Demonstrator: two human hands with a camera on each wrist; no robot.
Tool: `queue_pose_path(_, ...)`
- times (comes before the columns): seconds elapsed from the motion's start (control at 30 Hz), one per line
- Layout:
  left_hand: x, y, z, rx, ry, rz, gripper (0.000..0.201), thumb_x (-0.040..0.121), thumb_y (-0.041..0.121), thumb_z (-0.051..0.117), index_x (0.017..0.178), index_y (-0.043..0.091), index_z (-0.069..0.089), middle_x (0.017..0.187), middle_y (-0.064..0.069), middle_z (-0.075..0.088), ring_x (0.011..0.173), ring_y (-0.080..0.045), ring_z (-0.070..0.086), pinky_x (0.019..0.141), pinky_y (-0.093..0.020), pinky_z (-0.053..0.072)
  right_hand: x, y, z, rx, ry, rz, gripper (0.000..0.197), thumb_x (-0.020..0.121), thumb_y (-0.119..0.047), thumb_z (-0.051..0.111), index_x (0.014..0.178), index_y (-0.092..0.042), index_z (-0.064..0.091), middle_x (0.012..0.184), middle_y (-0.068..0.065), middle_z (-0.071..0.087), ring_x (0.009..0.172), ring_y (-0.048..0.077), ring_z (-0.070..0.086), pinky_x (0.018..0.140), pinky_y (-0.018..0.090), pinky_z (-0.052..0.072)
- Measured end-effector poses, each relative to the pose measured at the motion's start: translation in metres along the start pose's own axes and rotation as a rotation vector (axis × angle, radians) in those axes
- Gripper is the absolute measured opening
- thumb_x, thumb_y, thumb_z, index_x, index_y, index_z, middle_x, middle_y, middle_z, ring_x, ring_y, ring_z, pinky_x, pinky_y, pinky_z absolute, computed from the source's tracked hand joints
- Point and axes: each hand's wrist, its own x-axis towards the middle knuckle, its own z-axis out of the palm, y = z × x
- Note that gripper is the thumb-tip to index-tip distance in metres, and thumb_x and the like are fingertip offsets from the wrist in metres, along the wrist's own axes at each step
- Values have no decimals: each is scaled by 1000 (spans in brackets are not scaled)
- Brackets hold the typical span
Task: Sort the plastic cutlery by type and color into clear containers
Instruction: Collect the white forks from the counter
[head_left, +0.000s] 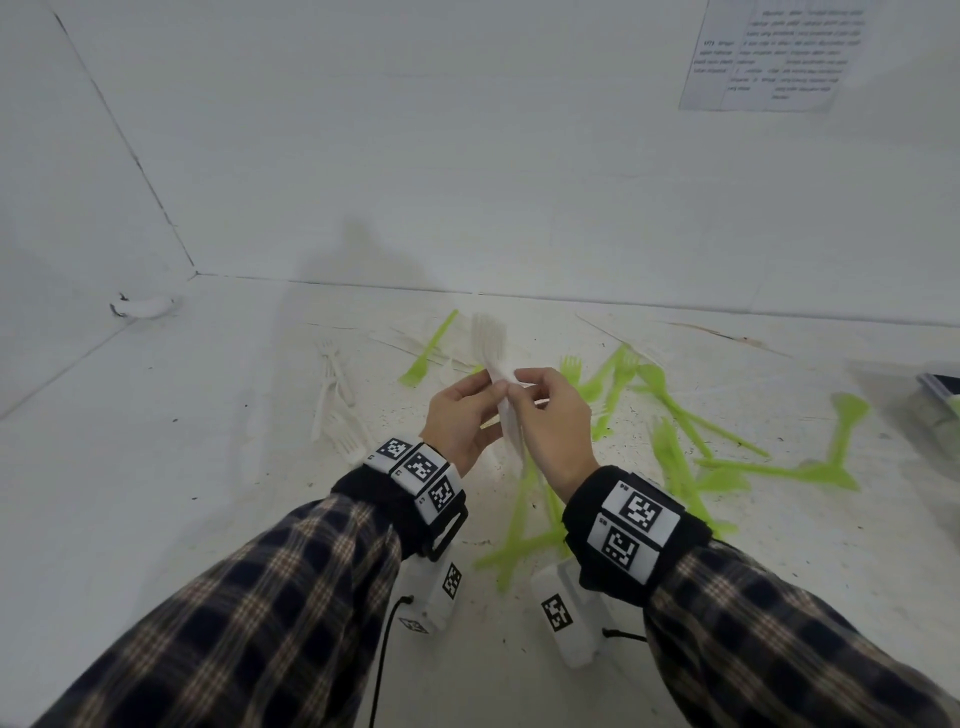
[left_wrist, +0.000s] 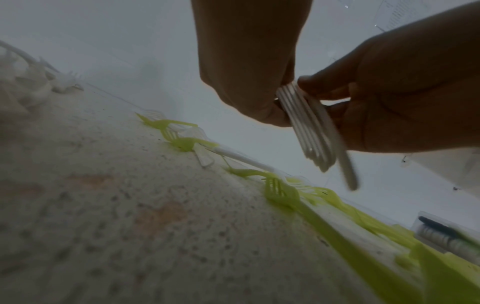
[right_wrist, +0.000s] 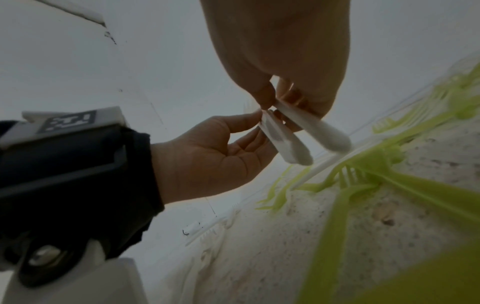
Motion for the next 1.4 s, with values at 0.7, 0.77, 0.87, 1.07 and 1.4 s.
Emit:
queue_pose_path(0.7,-18,31,-32,198,271,-20,24,103,16,32,86,14,49,79,-3,53,64,-17,52,58,-28,42,16,-29,34,-128,-484,54,25,86,-2,48,96,-10,69,82,5,68,65,16,58,67,27,52)
queue_pose_path(0.77,-16,33,-41,172,352,-13,25,102,16,33,81,14,47,77,-1,46,59,-16,43,55,-28,36,30,-29,42,-372,-492,-37,31,88,-1,44,109,-7,66,108,11,66,89,20,59,84,28,48)
queue_pose_path(0.87,-16,39,-55,131,440,-21,27,101,16,35,78,14,48,73,-2,43,56,-16,39,52,-27,33,48,-20,56,-918,-742,-105,55,91,2,35,143,-17,37,148,9,33,134,30,33,110,35,31)
queue_pose_path(1.07,-18,53,-83,122,523,7,24,99,14,39,78,14,49,74,-2,44,55,-16,40,52,-28,33,60,-12,65,-1110,-798,-213,40,94,-2,37,129,-10,56,140,10,46,129,28,42,107,33,36)
queue_pose_path(1.4,-13,58,-89,65,572,-6,19,96,16,43,81,13,56,74,-1,50,52,-15,40,51,-27,33,70,0,80,-1030,-680,-44,27,90,-22,56,106,-1,59,112,11,61,99,27,60,75,27,49)
